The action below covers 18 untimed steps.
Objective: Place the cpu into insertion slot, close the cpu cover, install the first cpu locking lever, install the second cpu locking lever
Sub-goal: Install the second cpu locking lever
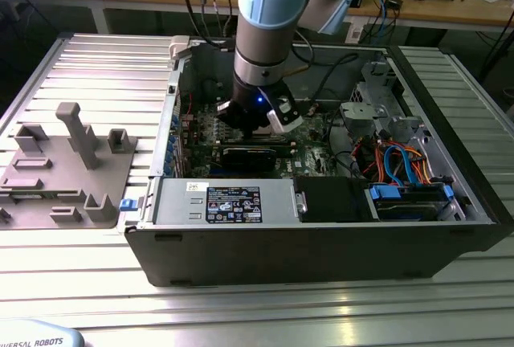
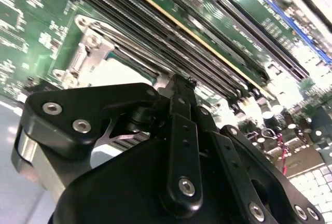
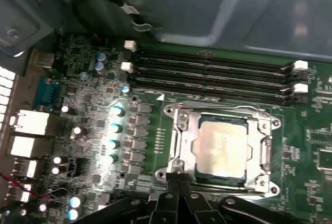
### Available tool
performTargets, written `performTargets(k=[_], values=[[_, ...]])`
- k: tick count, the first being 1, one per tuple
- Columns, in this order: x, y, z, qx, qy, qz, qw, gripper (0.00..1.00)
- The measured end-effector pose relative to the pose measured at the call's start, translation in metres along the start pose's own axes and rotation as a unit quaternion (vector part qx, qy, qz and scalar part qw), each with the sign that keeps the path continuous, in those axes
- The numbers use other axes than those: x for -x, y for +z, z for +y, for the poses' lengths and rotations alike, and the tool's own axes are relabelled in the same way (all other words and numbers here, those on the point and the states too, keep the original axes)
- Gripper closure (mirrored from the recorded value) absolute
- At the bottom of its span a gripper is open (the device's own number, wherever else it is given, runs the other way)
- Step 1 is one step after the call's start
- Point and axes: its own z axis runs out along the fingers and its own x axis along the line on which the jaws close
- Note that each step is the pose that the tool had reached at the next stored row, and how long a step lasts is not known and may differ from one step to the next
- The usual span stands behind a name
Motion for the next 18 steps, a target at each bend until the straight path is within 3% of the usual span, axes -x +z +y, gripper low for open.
performTargets(k=[4,7,13,16,18], values=[[0.0162,0.0000,0.0020,-0.0023,0.002,0.0119,0.9999,0.89],[0.0229,0.0008,0.0066,-0.0069,0.003,0.0159,0.9998,0.89],[0.0313,0.0033,0.0205,-0.0327,0.006,0.0224,0.9992,0.89],[0.0358,0.0061,0.0364,-0.0521,0.007,0.0257,0.9983,0.89],[0.0376,0.0075,0.0439,-0.0624,0.008,0.0271,0.9977,0.89]])
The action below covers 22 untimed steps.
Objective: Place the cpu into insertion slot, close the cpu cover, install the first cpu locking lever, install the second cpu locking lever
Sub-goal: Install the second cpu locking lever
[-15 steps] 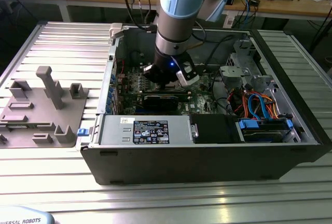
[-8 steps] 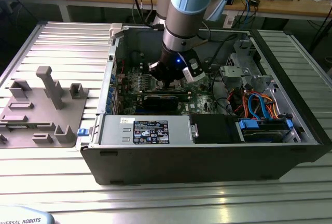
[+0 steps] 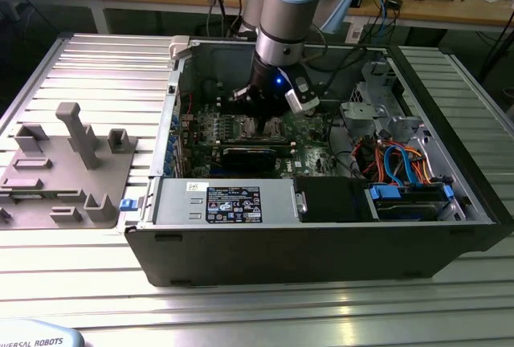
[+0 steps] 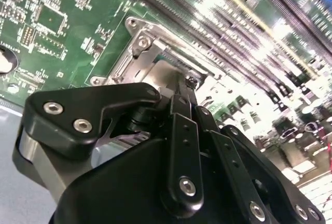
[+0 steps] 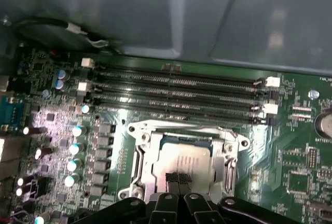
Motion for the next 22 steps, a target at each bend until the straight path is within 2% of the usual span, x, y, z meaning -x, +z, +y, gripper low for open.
performTargets(k=[1,3,8,10,13,22], values=[[0.0009,0.0003,0.0039,-0.0040,0.000,0.0004,1.0000,0.89],[0.0014,-0.0017,0.0059,-0.0069,0.001,0.0008,1.0000,0.89],[0.0005,-0.0156,0.0073,-0.0072,0.001,0.0008,1.0000,0.89],[-0.0002,-0.0235,0.0078,-0.0073,0.001,0.0008,1.0000,0.89],[-0.0007,-0.0300,0.0082,-0.0073,0.001,0.0008,1.0000,0.89],[-0.0007,-0.0312,0.0083,-0.0072,0.001,0.0008,1.0000,0.89]])
